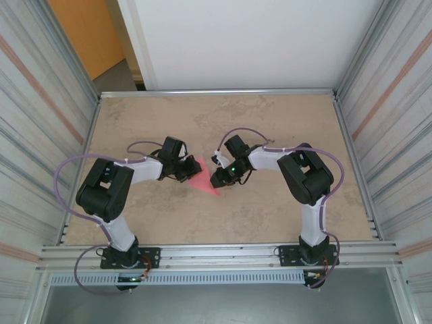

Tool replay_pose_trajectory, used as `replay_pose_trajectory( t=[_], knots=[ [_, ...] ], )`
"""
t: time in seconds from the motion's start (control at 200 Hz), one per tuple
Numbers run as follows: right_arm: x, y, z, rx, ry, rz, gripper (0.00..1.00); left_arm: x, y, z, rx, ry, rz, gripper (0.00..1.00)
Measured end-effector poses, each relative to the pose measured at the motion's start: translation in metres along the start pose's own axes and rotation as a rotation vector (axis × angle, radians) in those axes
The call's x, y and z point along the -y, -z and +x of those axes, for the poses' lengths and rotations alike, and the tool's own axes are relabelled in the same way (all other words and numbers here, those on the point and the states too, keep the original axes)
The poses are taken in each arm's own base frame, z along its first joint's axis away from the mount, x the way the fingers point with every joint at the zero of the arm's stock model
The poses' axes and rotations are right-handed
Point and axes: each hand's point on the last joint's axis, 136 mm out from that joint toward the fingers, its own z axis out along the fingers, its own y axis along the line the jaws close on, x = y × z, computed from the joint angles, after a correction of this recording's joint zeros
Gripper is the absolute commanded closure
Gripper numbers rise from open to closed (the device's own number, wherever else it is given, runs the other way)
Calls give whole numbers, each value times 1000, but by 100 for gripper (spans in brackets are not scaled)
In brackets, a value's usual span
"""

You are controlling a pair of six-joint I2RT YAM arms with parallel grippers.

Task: Fold a paper plane with a square sheet of paper (pick it up from the middle)
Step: Fourth fold the wing at the center of the table.

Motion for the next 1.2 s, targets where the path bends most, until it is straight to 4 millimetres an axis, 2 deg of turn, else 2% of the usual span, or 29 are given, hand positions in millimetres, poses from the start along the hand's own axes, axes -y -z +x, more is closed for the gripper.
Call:
replay_pose_trajectory(
  t=[0.316,0.586,0.857,1.198],
  knots=[
    [6,1,0,-4,-31,-35,85,-1,2,-1,3,-1,-1,88],
    [7,1,0,-14,-54,-68,85,14,10,3,20,-47,84,87],
    [7,1,0,-19,-73,-84,85,30,0,19,-25,-98,120,88],
    [7,2,-1,-23,-93,-90,84,18,-16,17,-54,-68,64,91]
  ],
)
